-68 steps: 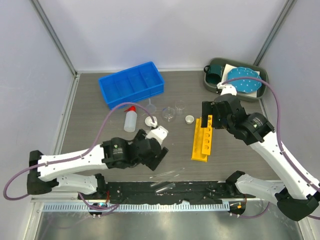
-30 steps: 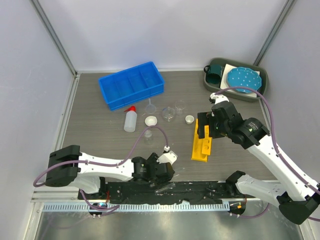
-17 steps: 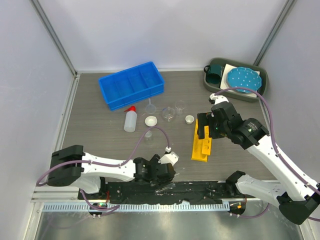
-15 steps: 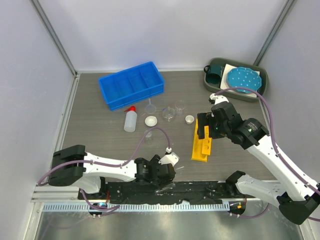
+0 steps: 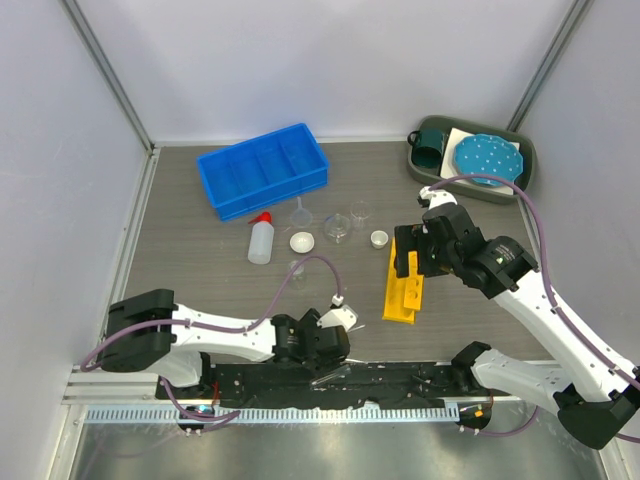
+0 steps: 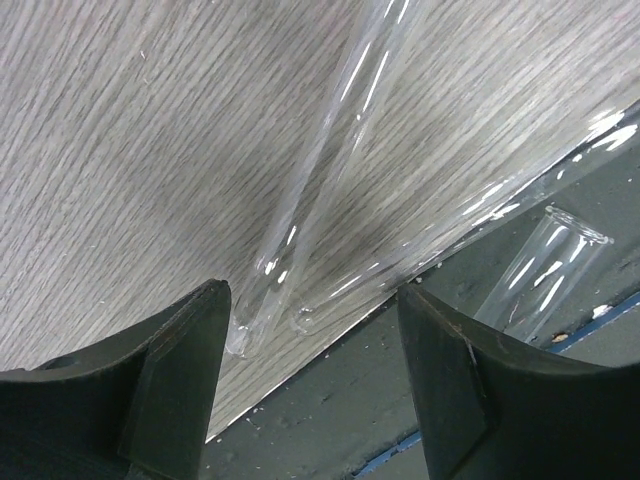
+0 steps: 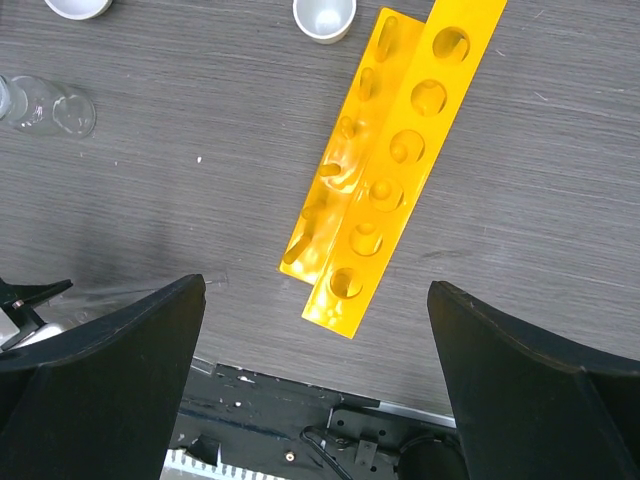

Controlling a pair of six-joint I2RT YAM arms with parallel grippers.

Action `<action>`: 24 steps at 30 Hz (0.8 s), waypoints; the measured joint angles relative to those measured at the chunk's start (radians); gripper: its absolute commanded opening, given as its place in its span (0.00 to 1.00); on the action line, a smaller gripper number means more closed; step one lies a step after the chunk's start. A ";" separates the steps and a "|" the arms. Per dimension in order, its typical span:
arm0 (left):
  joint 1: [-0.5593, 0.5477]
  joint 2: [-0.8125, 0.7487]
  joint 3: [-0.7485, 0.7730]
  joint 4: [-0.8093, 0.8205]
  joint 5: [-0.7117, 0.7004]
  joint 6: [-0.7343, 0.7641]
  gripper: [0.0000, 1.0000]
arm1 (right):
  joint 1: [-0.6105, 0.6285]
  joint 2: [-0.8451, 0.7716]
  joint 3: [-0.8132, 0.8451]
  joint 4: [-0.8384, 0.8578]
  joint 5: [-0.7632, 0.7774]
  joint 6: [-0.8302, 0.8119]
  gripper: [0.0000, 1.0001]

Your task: Organize the chemistry lab equipment

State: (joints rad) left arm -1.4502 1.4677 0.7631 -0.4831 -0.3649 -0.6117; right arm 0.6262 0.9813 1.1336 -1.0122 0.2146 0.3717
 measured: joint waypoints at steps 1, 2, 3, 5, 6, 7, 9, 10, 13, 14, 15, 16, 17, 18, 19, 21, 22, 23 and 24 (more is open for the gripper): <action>0.003 -0.001 0.000 0.000 0.000 0.001 0.71 | 0.000 0.000 0.000 0.002 0.000 0.000 0.99; 0.007 -0.002 0.000 0.000 0.000 0.002 0.70 | 0.000 0.000 0.000 0.002 0.000 0.000 0.99; 0.012 -0.003 0.000 0.001 0.001 0.003 0.70 | 0.000 0.000 0.000 0.003 0.000 0.000 0.99; 0.022 -0.006 -0.001 0.002 0.003 0.008 0.68 | 0.000 0.000 0.000 0.003 0.000 0.000 0.99; 0.027 -0.009 -0.001 0.002 0.006 0.010 0.68 | 0.000 0.000 0.000 0.002 0.000 0.000 0.99; 0.033 -0.012 -0.001 0.002 0.008 0.012 0.68 | 0.000 0.000 0.000 0.002 0.000 0.000 0.99; 0.042 -0.019 -0.002 0.002 0.009 0.015 0.68 | 0.000 0.000 0.000 0.003 0.000 0.000 0.99; 0.047 -0.023 -0.002 0.002 0.009 0.018 0.68 | 0.000 0.001 0.000 0.003 0.000 0.000 0.98; 0.067 -0.033 -0.002 0.003 0.011 0.020 0.68 | 0.000 0.002 0.000 0.003 0.000 0.000 0.98; 0.072 -0.035 -0.003 0.004 0.012 0.021 0.68 | 0.000 0.002 0.000 0.003 0.000 0.000 0.98; 0.081 -0.039 -0.006 0.007 0.017 0.022 0.68 | 0.000 0.003 0.000 0.003 0.000 0.000 0.98; 0.089 -0.040 -0.009 0.010 0.021 0.023 0.68 | 0.000 0.006 0.000 0.003 0.000 0.000 0.98; 0.098 -0.040 -0.013 0.013 0.023 0.024 0.68 | 0.000 0.007 0.000 0.004 0.000 0.000 0.98; 0.105 -0.040 -0.016 0.016 0.027 0.026 0.68 | 0.000 0.008 -0.001 0.005 0.000 0.000 0.98; 0.111 -0.040 -0.017 0.015 0.029 0.027 0.68 | 0.000 0.008 -0.001 0.006 0.000 0.000 0.98; 0.124 -0.040 -0.018 0.016 0.034 0.038 0.68 | 0.000 0.008 -0.001 0.007 0.000 0.000 0.98; 0.128 -0.040 -0.018 0.017 0.035 0.044 0.68 | 0.000 0.008 -0.001 0.008 0.000 0.000 0.98; 0.132 -0.040 -0.018 0.016 0.036 0.047 0.68 | 0.000 0.008 -0.001 0.009 0.000 0.000 0.98; 0.134 -0.040 -0.018 0.016 0.037 0.051 0.68 | 0.000 0.008 -0.001 0.009 0.000 0.000 0.98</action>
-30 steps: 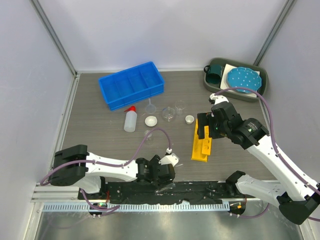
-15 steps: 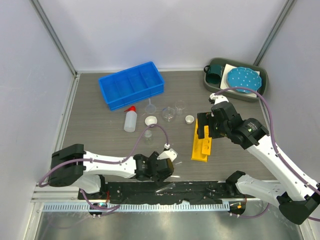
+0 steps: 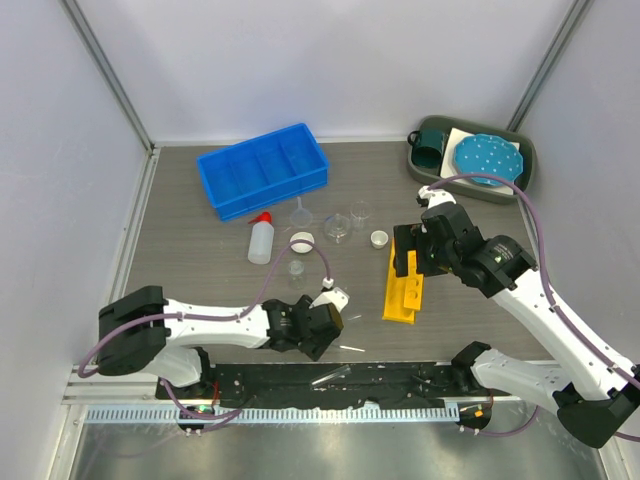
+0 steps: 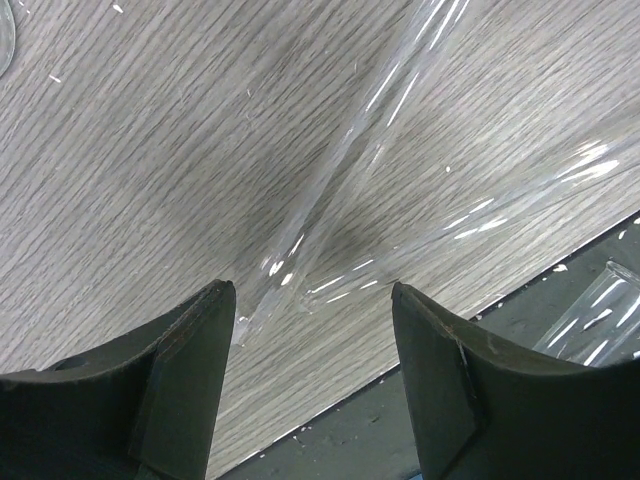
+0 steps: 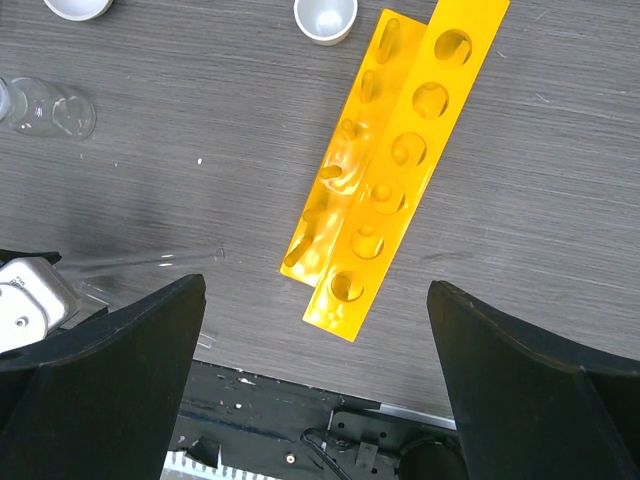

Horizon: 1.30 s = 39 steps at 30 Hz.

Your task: Organize the chemistry lab equipment

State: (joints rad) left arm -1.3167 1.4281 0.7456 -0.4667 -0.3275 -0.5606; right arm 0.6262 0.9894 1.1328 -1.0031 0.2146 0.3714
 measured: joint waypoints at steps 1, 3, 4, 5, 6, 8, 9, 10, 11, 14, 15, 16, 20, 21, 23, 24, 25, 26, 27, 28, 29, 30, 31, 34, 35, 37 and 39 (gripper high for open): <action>0.002 0.001 0.002 -0.001 0.003 0.004 0.68 | 0.000 0.000 0.000 0.000 0.000 0.000 0.98; 0.003 0.005 0.009 -0.003 0.007 0.014 0.68 | 0.000 0.000 0.000 0.000 0.000 -0.001 0.98; 0.003 0.009 0.018 -0.006 0.008 0.020 0.68 | 0.000 0.000 0.000 0.000 0.000 -0.001 0.98; 0.003 0.013 0.028 -0.006 0.010 0.023 0.68 | 0.000 0.000 0.000 0.000 0.000 -0.002 0.98; 0.004 0.015 0.040 -0.008 0.011 0.026 0.68 | 0.000 0.001 0.000 0.000 0.000 -0.002 0.98; 0.005 0.016 0.058 -0.009 0.011 0.034 0.68 | 0.000 0.002 0.000 0.000 0.000 -0.003 0.98; 0.008 0.016 0.068 -0.010 0.011 0.039 0.68 | 0.000 0.003 0.000 0.000 0.000 -0.003 0.98; 0.010 0.016 0.077 -0.012 0.011 0.045 0.68 | 0.000 0.004 0.000 0.000 0.000 -0.003 0.98; 0.013 0.016 0.086 -0.014 0.012 0.047 0.68 | 0.000 0.005 0.000 0.000 0.000 -0.003 0.98; 0.024 0.016 0.098 -0.013 0.015 0.055 0.67 | 0.000 0.006 0.000 0.001 0.000 -0.003 0.98; 0.029 0.016 0.098 -0.013 0.017 0.058 0.68 | 0.000 0.006 0.000 0.001 0.000 -0.003 0.98; 0.035 0.016 0.098 -0.013 0.018 0.064 0.68 | 0.001 0.006 0.000 0.001 0.001 -0.003 0.98; 0.064 0.023 0.097 -0.009 0.031 0.075 0.67 | 0.004 0.006 0.000 0.001 0.001 -0.003 0.98; 0.072 0.027 0.097 -0.006 0.035 0.077 0.67 | 0.005 0.006 0.000 0.001 0.001 -0.003 0.98; 0.086 0.037 0.097 -0.001 0.042 0.080 0.66 | 0.006 0.006 0.000 0.001 0.002 -0.003 0.98; 0.094 0.043 0.097 0.001 0.045 0.083 0.66 | 0.007 0.006 0.000 0.001 0.002 -0.003 0.98; 0.100 0.049 0.097 0.003 0.049 0.088 0.66 | 0.007 0.006 0.000 0.001 0.002 -0.003 0.98; 0.105 0.054 0.097 0.004 0.052 0.091 0.65 | 0.007 0.006 0.000 0.001 0.002 -0.004 0.98; 0.110 0.063 0.097 0.006 0.056 0.094 0.65 | 0.007 0.006 0.000 0.001 0.003 -0.003 0.98; 0.113 0.069 0.097 0.007 0.060 0.095 0.65 | 0.008 0.006 0.000 0.001 0.003 -0.003 0.98; 0.115 0.077 0.097 0.007 0.063 0.098 0.65 | 0.008 0.006 0.000 0.001 0.003 -0.004 0.99; 0.115 0.088 0.097 0.008 0.067 0.098 0.64 | 0.009 0.006 0.000 0.001 0.004 -0.003 0.98; 0.115 0.097 0.097 0.008 0.070 0.098 0.64 | 0.010 0.006 -0.001 0.002 0.004 -0.004 0.98; 0.115 0.116 0.097 0.009 0.085 0.098 0.61 | 0.014 0.006 -0.006 0.005 0.004 -0.004 0.98; 0.115 0.120 0.097 0.011 0.089 0.098 0.57 | 0.014 0.006 -0.007 0.005 0.004 -0.004 0.98; 0.115 0.128 0.097 0.020 0.097 0.098 0.55 | 0.016 0.005 -0.012 0.006 0.005 -0.004 0.98; 0.115 0.133 0.096 0.029 0.107 0.097 0.54 | 0.016 0.003 -0.017 0.007 0.005 -0.003 0.98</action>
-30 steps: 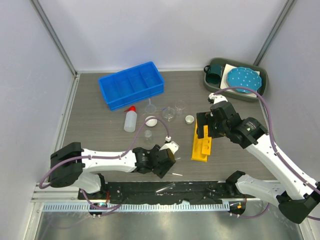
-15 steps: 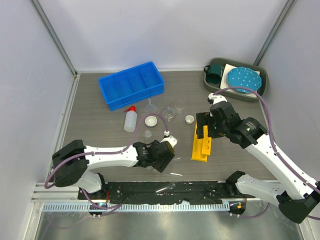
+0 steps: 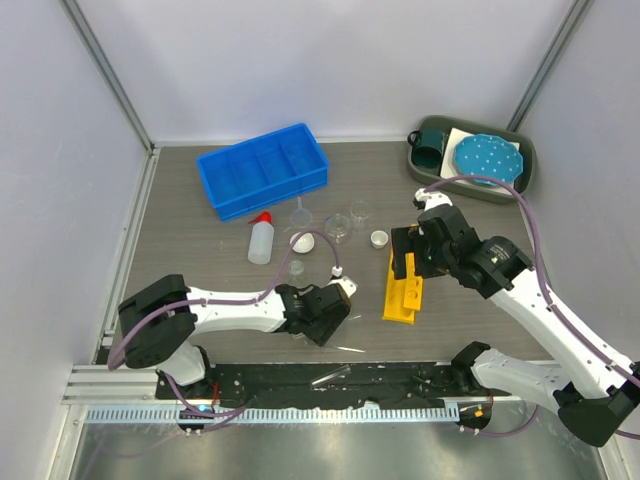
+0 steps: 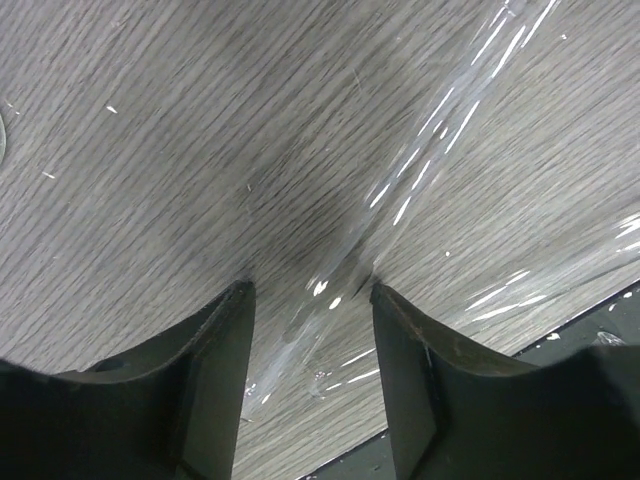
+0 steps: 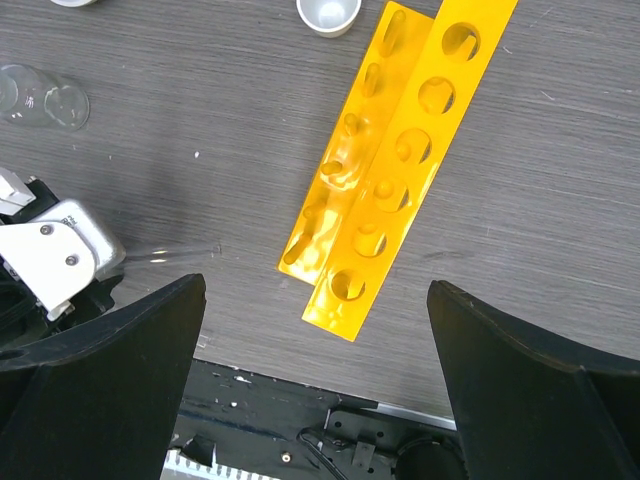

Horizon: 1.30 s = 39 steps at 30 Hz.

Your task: Organize the chemistry lab equipment

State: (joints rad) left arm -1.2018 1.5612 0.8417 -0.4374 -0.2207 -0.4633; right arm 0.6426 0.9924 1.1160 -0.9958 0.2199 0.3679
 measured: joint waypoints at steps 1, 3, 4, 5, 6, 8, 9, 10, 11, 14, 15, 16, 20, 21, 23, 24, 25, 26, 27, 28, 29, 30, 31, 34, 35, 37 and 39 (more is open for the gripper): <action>0.000 0.001 -0.001 0.003 0.005 -0.001 0.53 | 0.000 0.000 0.000 0.000 0.000 0.000 0.98; 0.000 0.001 -0.003 0.009 0.009 -0.003 0.46 | 0.002 0.000 0.000 0.000 0.002 0.000 0.98; 0.000 0.001 -0.003 0.012 0.010 -0.006 0.42 | 0.002 0.000 0.000 0.000 0.002 0.000 0.98; 0.000 0.001 -0.005 0.016 0.011 -0.008 0.33 | 0.003 0.000 0.000 0.000 0.002 0.000 0.98; 0.000 0.001 -0.005 0.019 0.011 -0.009 0.29 | 0.003 -0.001 0.000 0.000 0.002 0.000 0.98; 0.000 0.001 -0.007 0.026 0.010 -0.011 0.16 | 0.003 -0.004 0.000 0.000 0.002 0.000 0.98; 0.000 0.001 -0.008 0.029 0.008 -0.014 0.14 | 0.003 -0.006 0.000 0.000 0.002 0.000 0.98; 0.000 0.001 -0.008 0.030 0.009 -0.019 0.11 | 0.003 -0.007 0.000 0.000 0.002 0.000 0.98; 0.000 0.000 -0.008 0.031 0.008 -0.021 0.06 | 0.003 -0.008 0.000 0.000 0.002 0.000 0.98; 0.000 -0.002 -0.009 0.031 0.004 -0.023 0.01 | 0.003 -0.008 0.000 0.000 -0.002 0.000 0.97; 0.000 -0.003 -0.009 0.031 0.003 -0.023 0.00 | 0.003 -0.008 0.000 0.000 -0.002 0.000 0.97; 0.000 -0.004 -0.009 0.030 0.002 -0.022 0.00 | 0.003 -0.003 0.002 -0.004 -0.004 0.001 0.97; 0.000 -0.014 -0.009 0.017 -0.016 -0.020 0.00 | 0.004 0.023 0.010 -0.013 -0.003 0.003 0.97; 0.000 -0.020 -0.009 0.010 -0.024 -0.018 0.00 | 0.004 0.028 0.013 -0.015 -0.002 0.005 0.97; 0.000 -0.036 -0.008 -0.007 -0.036 -0.013 0.00 | 0.004 0.029 0.018 -0.016 0.000 0.011 0.97; 0.000 -0.050 -0.006 -0.019 -0.042 -0.008 0.00 | 0.004 0.029 0.023 -0.018 0.000 0.016 0.97; 0.000 -0.067 0.000 -0.037 -0.046 -0.003 0.00 | 0.004 0.029 0.027 -0.018 0.001 0.022 0.97; 0.000 -0.086 0.009 -0.055 -0.049 0.000 0.00 | 0.004 0.029 0.032 -0.018 0.001 0.026 0.97; 0.000 -0.106 0.020 -0.066 -0.050 0.002 0.00 | 0.004 0.029 0.040 -0.020 0.000 0.029 0.97; 0.000 -0.126 0.032 -0.077 -0.050 0.005 0.00 | 0.003 0.029 0.047 -0.021 0.000 0.031 0.97; 0.000 -0.151 0.047 -0.091 -0.049 0.007 0.00 | 0.004 0.029 0.055 -0.024 -0.003 0.034 0.97; 0.000 -0.181 0.062 -0.102 -0.047 0.010 0.00 | 0.004 0.028 0.066 -0.026 -0.009 0.036 0.97; 0.000 -0.216 0.076 -0.110 -0.043 0.014 0.00 | 0.003 0.028 0.079 -0.030 -0.016 0.038 0.97; 0.000 -0.329 0.103 -0.115 -0.021 0.028 0.00 | 0.004 0.026 0.119 -0.037 -0.052 0.041 0.96; 0.000 -0.359 0.108 -0.115 -0.011 0.031 0.00 | 0.004 0.024 0.135 -0.039 -0.071 0.040 0.96; 0.000 -0.421 0.115 -0.113 0.027 0.039 0.00 | 0.003 0.019 0.168 -0.045 -0.127 0.036 0.96; 0.000 -0.466 0.119 -0.112 0.072 0.052 0.00 | 0.003 0.012 0.192 -0.047 -0.193 0.028 0.96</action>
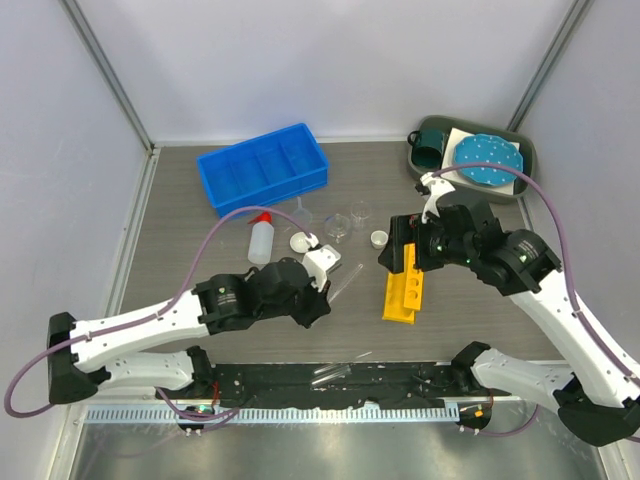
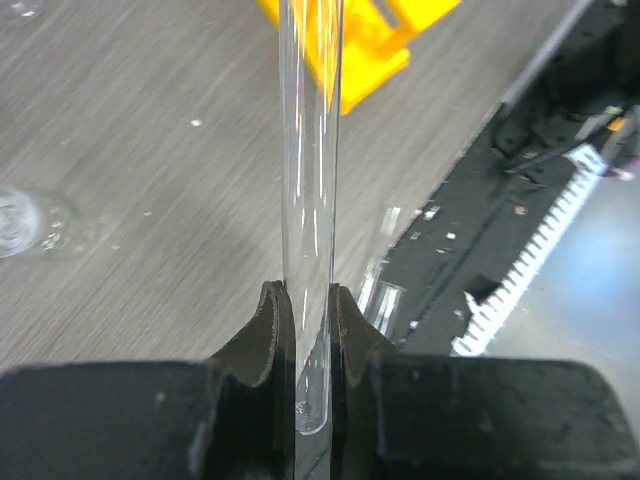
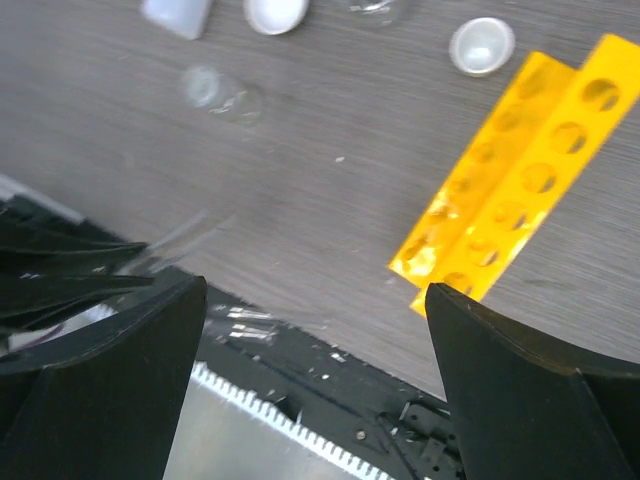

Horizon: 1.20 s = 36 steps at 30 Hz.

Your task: Organize the chemistry lab equipment

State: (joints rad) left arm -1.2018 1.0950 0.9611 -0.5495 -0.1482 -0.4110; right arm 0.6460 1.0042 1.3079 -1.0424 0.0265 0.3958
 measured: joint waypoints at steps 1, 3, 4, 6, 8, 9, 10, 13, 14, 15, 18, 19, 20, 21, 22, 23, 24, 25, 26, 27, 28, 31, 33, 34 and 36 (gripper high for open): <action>0.000 -0.015 0.001 0.005 0.030 0.004 0.00 | 0.000 -0.006 0.008 0.000 -0.039 -0.003 0.96; 0.002 -0.031 0.001 0.018 0.090 0.011 0.00 | 0.000 -0.020 0.015 0.004 -0.128 -0.005 0.95; 0.006 -0.034 0.001 0.027 0.124 0.018 0.00 | 0.000 -0.027 0.016 0.007 -0.176 -0.006 0.95; 0.011 -0.035 0.001 0.046 0.196 0.027 0.00 | 0.000 -0.037 0.016 0.021 -0.269 -0.005 0.94; 0.018 -0.035 0.001 0.068 0.264 0.032 0.00 | 0.000 -0.043 0.016 0.041 -0.375 -0.004 0.94; 0.023 -0.036 0.001 0.083 0.297 0.034 0.00 | 0.000 -0.045 0.016 0.050 -0.423 -0.005 0.92; 0.029 -0.037 0.000 0.095 0.322 0.035 0.00 | 0.000 -0.046 0.016 0.055 -0.461 -0.006 0.92; 0.060 -0.044 -0.002 0.143 0.410 0.039 0.00 | 0.001 -0.055 0.016 0.056 -0.540 -0.010 0.91; 0.072 -0.047 -0.003 0.161 0.443 0.040 0.00 | 0.001 -0.059 0.014 0.057 -0.554 -0.012 0.91; 0.085 -0.050 -0.006 0.177 0.476 0.042 0.00 | 0.001 -0.068 0.011 0.058 -0.569 -0.014 0.91; 0.117 -0.056 -0.020 0.214 0.562 0.044 0.00 | 0.001 -0.102 0.003 0.062 -0.595 -0.020 0.90; 0.126 -0.056 -0.026 0.227 0.589 0.044 0.00 | 0.001 -0.113 0.003 0.062 -0.602 -0.021 0.90; 0.132 -0.057 -0.033 0.242 0.613 0.044 0.00 | 0.001 -0.124 0.003 0.063 -0.609 -0.022 0.89; 0.138 -0.057 -0.040 0.262 0.642 0.043 0.00 | 0.001 -0.130 0.003 0.063 -0.614 -0.023 0.88; 0.146 -0.057 -0.044 0.269 0.653 0.043 0.00 | 0.001 -0.135 0.003 0.063 -0.617 -0.024 0.87; 0.153 -0.057 -0.051 0.284 0.677 0.043 0.00 | 0.001 -0.137 0.003 0.063 -0.621 -0.024 0.86; 0.161 -0.057 -0.057 0.297 0.697 0.041 0.00 | 0.001 -0.138 0.003 0.063 -0.624 -0.024 0.86; 0.171 -0.057 -0.067 0.314 0.721 0.037 0.00 | 0.001 -0.139 0.003 0.063 -0.627 -0.024 0.86; 0.175 -0.058 -0.071 0.320 0.731 0.034 0.00 | 0.001 -0.138 0.003 0.063 -0.628 -0.024 0.86; 0.185 -0.058 -0.080 0.336 0.751 0.027 0.00 | 0.001 -0.138 0.003 0.062 -0.627 -0.024 0.86; 0.191 -0.058 -0.087 0.345 0.765 0.025 0.00 | 0.001 -0.138 0.003 0.062 -0.626 -0.025 0.86; 0.199 -0.058 -0.100 0.361 0.792 0.019 0.00 | 0.001 -0.135 0.003 0.061 -0.612 -0.026 0.86; 0.202 -0.058 -0.103 0.366 0.801 0.016 0.00 | 0.001 -0.134 0.010 0.053 -0.592 -0.029 0.86; 0.202 -0.058 -0.105 0.369 0.807 0.015 0.00 | 0.001 -0.134 0.018 0.048 -0.578 -0.031 0.86; 0.202 -0.063 -0.107 0.379 0.816 0.011 0.00 | 0.001 -0.134 0.042 0.029 -0.550 -0.033 0.86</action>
State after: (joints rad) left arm -1.0000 1.0325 0.8539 -0.1703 0.6682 -0.4004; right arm 0.6472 0.8703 1.3499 -1.0134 -0.5236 0.3630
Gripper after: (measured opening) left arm 0.123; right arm 0.865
